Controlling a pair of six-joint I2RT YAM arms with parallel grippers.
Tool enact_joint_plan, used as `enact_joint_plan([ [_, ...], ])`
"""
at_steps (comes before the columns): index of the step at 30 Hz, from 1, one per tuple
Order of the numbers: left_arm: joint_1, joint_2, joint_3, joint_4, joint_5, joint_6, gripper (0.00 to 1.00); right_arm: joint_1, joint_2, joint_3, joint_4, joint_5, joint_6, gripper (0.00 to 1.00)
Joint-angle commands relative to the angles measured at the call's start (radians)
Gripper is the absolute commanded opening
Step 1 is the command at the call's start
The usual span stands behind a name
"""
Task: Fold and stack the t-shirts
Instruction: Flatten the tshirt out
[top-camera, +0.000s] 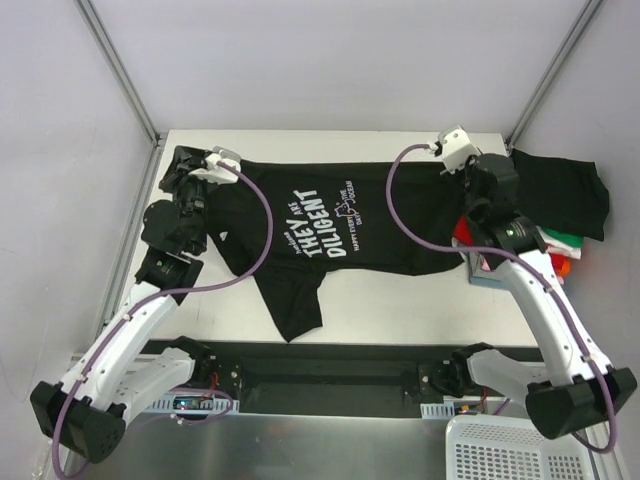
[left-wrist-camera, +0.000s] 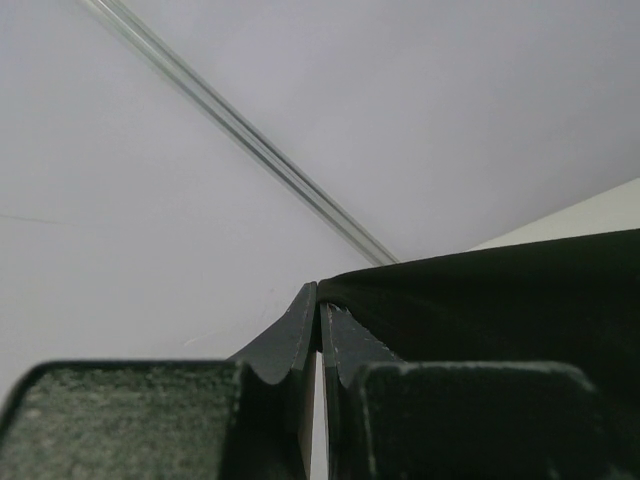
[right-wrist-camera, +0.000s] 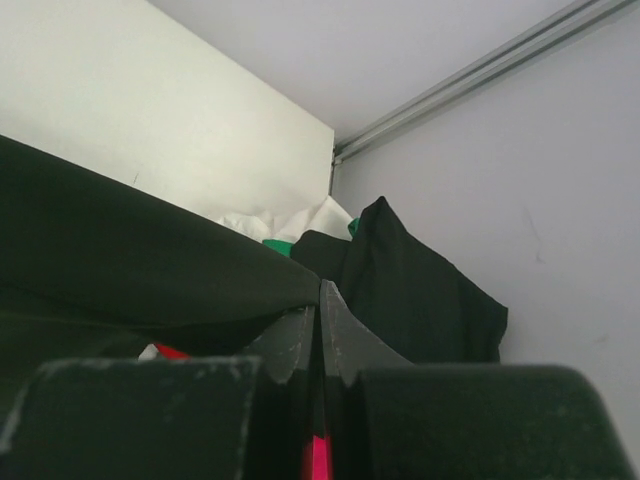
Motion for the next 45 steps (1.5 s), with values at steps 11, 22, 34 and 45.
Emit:
enact_joint_plan([
  [11,0.092,0.367,0.181,0.209,0.081,-0.113,0.0,-0.166,0.338,0.225,0.117,-0.098,0.022,0.01],
  [22,0.118,0.683,0.301,0.316,0.013,-0.097,0.0,-0.18,0.578,0.323,0.147,-0.102,-0.001,0.02],
  [34,0.169,0.904,0.494,0.352,-0.04,-0.069,0.0,-0.181,0.788,0.518,0.15,-0.06,-0.044,0.06],
  [45,0.17,1.018,0.568,0.345,-0.095,-0.04,0.59,-0.186,0.853,0.574,0.146,-0.045,-0.058,0.56],
])
